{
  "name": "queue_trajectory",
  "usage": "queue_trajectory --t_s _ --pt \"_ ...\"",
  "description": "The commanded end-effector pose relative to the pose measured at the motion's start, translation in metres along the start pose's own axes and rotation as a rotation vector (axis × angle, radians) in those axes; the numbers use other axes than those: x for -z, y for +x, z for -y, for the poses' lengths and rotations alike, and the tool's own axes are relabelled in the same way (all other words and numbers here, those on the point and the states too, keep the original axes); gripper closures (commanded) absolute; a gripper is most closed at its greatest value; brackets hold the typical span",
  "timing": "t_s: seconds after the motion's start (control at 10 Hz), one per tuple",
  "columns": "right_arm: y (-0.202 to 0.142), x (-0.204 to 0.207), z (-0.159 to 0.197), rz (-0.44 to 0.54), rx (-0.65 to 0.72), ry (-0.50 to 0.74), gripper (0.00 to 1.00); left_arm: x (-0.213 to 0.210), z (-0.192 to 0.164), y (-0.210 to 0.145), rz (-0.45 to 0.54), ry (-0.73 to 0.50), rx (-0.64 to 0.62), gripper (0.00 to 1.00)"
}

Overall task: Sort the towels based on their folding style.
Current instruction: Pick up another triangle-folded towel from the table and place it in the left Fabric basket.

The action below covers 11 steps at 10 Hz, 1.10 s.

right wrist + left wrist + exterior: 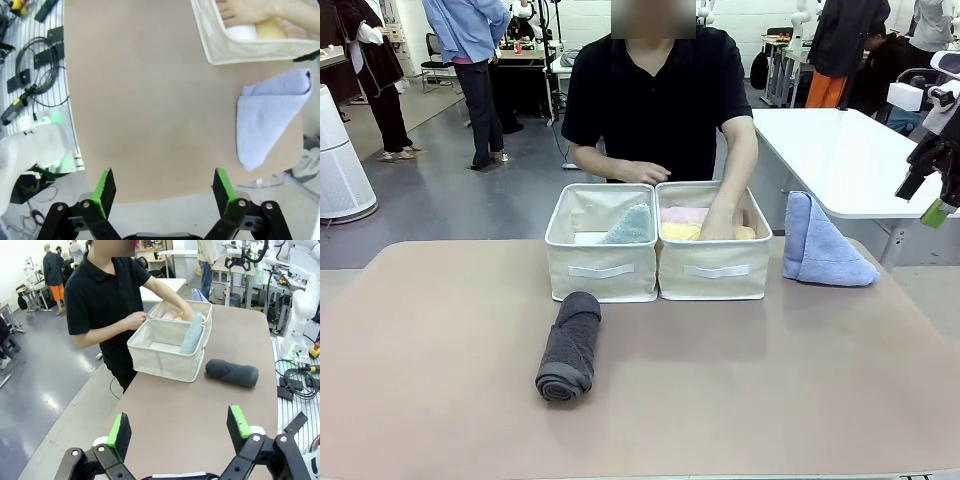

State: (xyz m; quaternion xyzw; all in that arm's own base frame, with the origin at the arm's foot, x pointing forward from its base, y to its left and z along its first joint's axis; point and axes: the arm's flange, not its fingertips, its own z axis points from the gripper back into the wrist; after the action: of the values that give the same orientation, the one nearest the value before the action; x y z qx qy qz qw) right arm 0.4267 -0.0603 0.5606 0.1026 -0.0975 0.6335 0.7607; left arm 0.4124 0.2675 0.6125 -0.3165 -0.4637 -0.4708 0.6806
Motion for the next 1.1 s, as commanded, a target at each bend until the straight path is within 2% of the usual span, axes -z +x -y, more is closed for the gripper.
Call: queue_trajectory --t_s 0.0,0.4,0.5,0.7,0.9,1.0 --pt "0.001 -0.013 0.004 -0.007 0.094 -0.009 0.0 0.001 0.005 0.002 0.014 0.005 -0.007 0.0" --pt "-0.001 -0.011 0.002 0.003 0.071 -0.021 0.0 0.001 0.005 0.002 0.014 0.005 -0.007 0.0" --pt "0.035 -0.013 0.021 -0.104 -0.012 -0.104 0.0 0.001 0.005 0.002 0.014 0.005 -0.007 0.0" --pt "0.074 -0.008 0.081 -0.234 -0.081 -0.093 0.0 0.001 0.005 0.002 0.014 0.005 -0.007 0.0" --pt "0.09 -0.003 0.138 -0.234 -0.049 -0.081 0.0 0.001 0.005 0.002 0.014 0.005 -0.007 0.0" --pt "0.091 0.005 0.148 -0.25 -0.047 -0.071 0.0 0.001 0.005 0.002 0.014 0.005 -0.007 0.0"
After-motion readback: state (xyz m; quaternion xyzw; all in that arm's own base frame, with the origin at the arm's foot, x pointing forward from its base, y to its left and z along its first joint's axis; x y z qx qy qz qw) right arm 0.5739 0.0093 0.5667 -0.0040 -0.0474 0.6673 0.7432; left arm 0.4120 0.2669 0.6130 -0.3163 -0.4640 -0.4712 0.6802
